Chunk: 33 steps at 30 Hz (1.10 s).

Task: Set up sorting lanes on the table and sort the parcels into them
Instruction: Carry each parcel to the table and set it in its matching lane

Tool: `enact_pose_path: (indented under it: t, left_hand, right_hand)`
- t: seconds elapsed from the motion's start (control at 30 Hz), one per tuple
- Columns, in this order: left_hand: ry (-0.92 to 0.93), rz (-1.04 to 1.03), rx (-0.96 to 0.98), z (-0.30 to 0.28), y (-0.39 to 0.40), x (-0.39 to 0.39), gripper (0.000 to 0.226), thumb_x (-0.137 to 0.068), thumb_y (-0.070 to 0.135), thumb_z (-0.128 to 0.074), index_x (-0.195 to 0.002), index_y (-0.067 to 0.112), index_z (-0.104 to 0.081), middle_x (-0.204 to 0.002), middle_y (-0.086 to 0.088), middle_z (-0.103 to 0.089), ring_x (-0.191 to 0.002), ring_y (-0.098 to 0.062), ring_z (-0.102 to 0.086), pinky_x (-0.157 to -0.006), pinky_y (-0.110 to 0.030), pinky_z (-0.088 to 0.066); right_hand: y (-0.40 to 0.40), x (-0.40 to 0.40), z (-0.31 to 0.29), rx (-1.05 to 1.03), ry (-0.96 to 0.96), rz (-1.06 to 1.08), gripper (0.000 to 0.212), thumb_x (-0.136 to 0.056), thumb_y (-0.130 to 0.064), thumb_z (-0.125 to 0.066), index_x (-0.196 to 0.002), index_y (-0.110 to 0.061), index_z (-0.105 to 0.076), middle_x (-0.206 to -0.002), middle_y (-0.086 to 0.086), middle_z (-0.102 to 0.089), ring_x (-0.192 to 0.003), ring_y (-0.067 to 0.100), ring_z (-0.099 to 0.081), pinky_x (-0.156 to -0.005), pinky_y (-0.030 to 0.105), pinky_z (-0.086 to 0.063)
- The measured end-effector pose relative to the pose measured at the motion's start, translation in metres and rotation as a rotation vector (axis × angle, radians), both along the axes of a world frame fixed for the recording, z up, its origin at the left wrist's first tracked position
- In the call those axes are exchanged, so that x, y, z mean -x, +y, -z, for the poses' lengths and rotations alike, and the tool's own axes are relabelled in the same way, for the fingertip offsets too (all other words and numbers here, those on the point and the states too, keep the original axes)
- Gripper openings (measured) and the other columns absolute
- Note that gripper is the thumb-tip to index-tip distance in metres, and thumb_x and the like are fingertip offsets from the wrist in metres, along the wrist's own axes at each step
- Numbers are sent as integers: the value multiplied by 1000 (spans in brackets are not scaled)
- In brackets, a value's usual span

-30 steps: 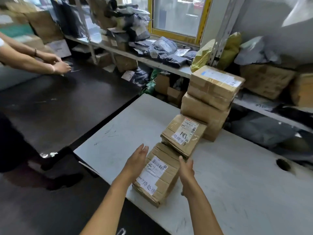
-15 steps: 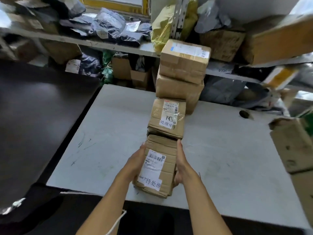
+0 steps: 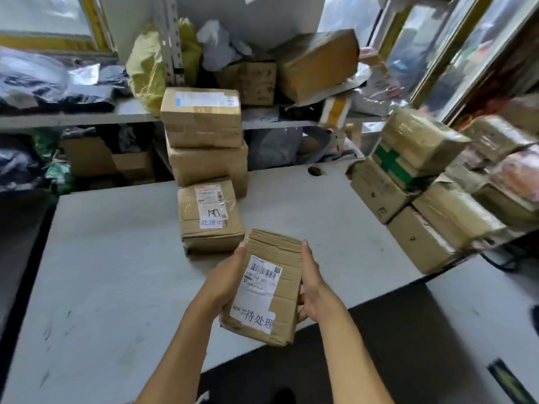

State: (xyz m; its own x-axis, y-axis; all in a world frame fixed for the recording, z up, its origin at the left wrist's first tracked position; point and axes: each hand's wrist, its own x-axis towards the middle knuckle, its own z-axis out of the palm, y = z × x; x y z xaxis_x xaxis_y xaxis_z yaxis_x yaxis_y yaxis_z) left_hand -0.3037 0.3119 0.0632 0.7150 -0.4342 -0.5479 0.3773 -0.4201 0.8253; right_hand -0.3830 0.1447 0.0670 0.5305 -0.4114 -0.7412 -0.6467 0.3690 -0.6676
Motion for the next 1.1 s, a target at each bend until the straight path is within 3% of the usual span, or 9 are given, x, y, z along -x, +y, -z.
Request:
enact_pose_path:
  t: [0.07, 0.27, 0.47, 0.67, 0.83, 0.93, 1.03, 1.07, 1.1]
  left_hand:
    - [-69, 69, -12, -10, -20, 11, 72, -86, 86, -23, -103, 41, -77, -109, 10, -75, -105, -16, -66, -99, -45, -48]
    - [-158, 238, -28, -40, -78, 58, 73, -93, 77, -21, -105, 30, -76, -106, 3, -75, -91, -13, -66, -70, -32, -46]
    - [-152, 320, -28, -59, -144, 122, 72, -93, 76, -21, -107, 28, -72, -91, 9, -69, -78, -9, -62, -56, -26, -44]
    - [-139, 414, 34, -73, -226, 204, 64, -96, 72, -23, -99, 30, -70, -93, 9, -64, -79, -9, -57, -74, -35, -46]
    - [-38, 478, 99, -80, -294, 271, 54, -95, 72, -26, -89, 36, -65, -92, 12, -61, -89, -19, -57, -92, -47, -43]
    - [-22, 510, 98, -86, -328, 299, 54, -93, 75, -26, -90, 37, -65, -95, 8, -63, -91, -23, -60, -88, -49, -50]
    - [-18, 530, 101, -93, -359, 312, 52, -95, 73, -24, -86, 38, -62, -91, 9, -58, -88, -22, -56, -85, -45, -47]
    - [-28, 533, 105, -95, -369, 315, 52, -95, 73, -24, -85, 38, -62, -88, 11, -57, -82, -18, -55, -85, -44, -46]
    - [-37, 532, 107, -96, -382, 316, 54, -94, 74, -25, -85, 37, -63, -87, 12, -57, -78, -14, -54, -85, -44, -46]
  right_hand:
    - [-12, 23, -9, 31, 7, 97, 81, -89, -86, -30, -147, -29, -25, -130, 10, -53, -88, 24, -55, -58, 37, -50]
    - [-55, 91, -36, 14, -11, 235, 80, -90, -85, -30, -148, -30, -22, -122, 9, -52, -97, 31, -51, -71, 48, -46]
    - [-113, 173, -57, 41, -92, 278, 80, -91, -84, -23, -145, -32, -50, -102, 3, -65, -82, 23, -57, -69, 44, -48]
    - [-178, 276, -73, 122, -152, 301, 75, -95, -80, -17, -142, -34, -54, -96, -8, -64, -83, 12, -58, -61, 33, -46]
    - [-235, 352, -86, 192, -193, 391, 64, -98, -75, -20, -120, -33, -62, -90, -7, -67, -76, 7, -58, -56, 28, -42]
    - [-266, 379, -86, 246, -196, 411, 64, -99, -73, -21, -127, -31, -62, -111, -1, -71, -82, 9, -59, -67, 27, -45]
    - [-295, 396, -87, 213, -187, 419, 72, -99, -73, -19, -147, -29, -51, -144, 6, -59, -122, 27, -56, -96, 40, -38]
    - [-303, 399, -88, 214, -194, 418, 72, -101, -71, -18, -148, -27, -50, -146, 6, -57, -126, 28, -54, -93, 39, -37]
    - [-314, 402, -88, 222, -203, 416, 71, -101, -70, -17, -146, -27, -52, -141, 5, -60, -117, 24, -58, -86, 36, -38]
